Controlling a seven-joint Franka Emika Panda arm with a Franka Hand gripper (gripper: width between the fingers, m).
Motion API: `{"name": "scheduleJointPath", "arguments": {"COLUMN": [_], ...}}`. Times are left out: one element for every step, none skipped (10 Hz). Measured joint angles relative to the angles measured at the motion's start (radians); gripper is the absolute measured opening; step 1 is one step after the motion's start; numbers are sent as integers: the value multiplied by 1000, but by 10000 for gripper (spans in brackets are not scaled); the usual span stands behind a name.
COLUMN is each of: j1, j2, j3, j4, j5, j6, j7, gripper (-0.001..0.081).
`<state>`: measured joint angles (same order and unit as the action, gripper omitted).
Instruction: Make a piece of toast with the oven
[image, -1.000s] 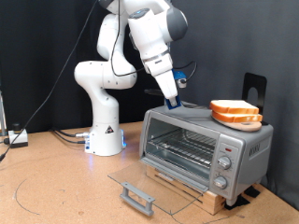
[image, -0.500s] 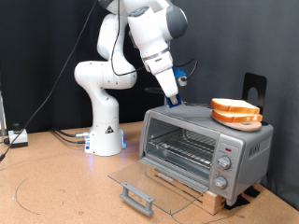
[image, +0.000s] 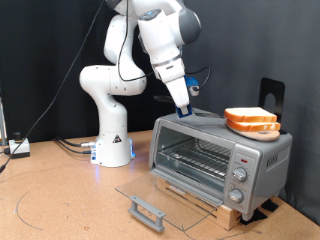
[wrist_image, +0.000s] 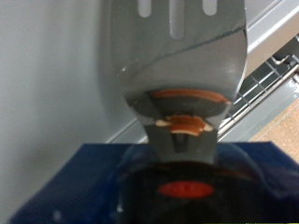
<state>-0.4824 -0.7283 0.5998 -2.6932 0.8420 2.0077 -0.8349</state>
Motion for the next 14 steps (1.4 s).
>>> {"name": "scheduleJointPath", "arguments": {"j1": [-1,-1,-1,-1,-1,-1,1,3,3,3,4,4,4,4], "j2": [0,0,0,0,0,0,0,0,0,0,0,0,-1,-3], "j3": [3,5,5,6,6,6,6,6,10,16,18,18,17,14], "j4": [-5,-9,-11,-11,-11,-10,-8,-7,-5,-4,-2,-1,2,6], "j5": [-1,-1,0,3,8,15,22,28,30,31,32,33,33,34], "j6": [2,4,6,8,9,9,9,10,11,11,11,11,10,9], "j7": [1,1,1,1,1,1,0,0,0,0,0,0,0,0], "gripper": [396,396,396,396,396,396,396,396,396,396,396,396,396,396]}}
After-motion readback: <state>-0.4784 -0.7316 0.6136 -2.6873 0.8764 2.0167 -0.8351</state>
